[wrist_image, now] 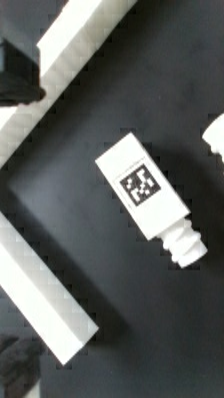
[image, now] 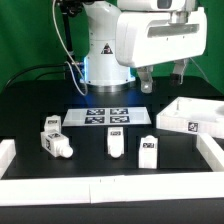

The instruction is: Assemble one leg

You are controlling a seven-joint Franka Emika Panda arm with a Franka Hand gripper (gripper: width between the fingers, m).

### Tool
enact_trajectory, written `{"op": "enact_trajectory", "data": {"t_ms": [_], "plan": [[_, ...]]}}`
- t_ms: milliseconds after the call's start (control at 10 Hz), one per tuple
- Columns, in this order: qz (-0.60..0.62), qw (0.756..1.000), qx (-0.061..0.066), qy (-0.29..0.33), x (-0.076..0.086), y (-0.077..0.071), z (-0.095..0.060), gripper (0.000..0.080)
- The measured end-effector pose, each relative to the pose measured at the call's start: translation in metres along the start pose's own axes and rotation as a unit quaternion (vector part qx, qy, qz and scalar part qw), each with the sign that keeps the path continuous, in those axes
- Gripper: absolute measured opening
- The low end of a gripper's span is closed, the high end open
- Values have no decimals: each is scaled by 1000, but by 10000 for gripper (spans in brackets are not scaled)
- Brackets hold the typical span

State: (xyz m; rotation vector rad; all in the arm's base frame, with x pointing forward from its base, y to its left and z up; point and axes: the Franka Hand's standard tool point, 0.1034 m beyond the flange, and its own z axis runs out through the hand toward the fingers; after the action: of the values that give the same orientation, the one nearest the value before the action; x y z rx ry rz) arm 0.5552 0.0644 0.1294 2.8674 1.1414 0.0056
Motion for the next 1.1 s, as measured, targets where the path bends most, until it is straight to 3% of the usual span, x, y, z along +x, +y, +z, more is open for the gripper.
{"op": "enact_trajectory", "data": {"t_ms": [700,900,1100], "plan": [[10,1000,4,0,-4,2,1,650],[75,997,10,-4,-27,13,4,650],[132,991,17,-4,-24,26,8,650]]}}
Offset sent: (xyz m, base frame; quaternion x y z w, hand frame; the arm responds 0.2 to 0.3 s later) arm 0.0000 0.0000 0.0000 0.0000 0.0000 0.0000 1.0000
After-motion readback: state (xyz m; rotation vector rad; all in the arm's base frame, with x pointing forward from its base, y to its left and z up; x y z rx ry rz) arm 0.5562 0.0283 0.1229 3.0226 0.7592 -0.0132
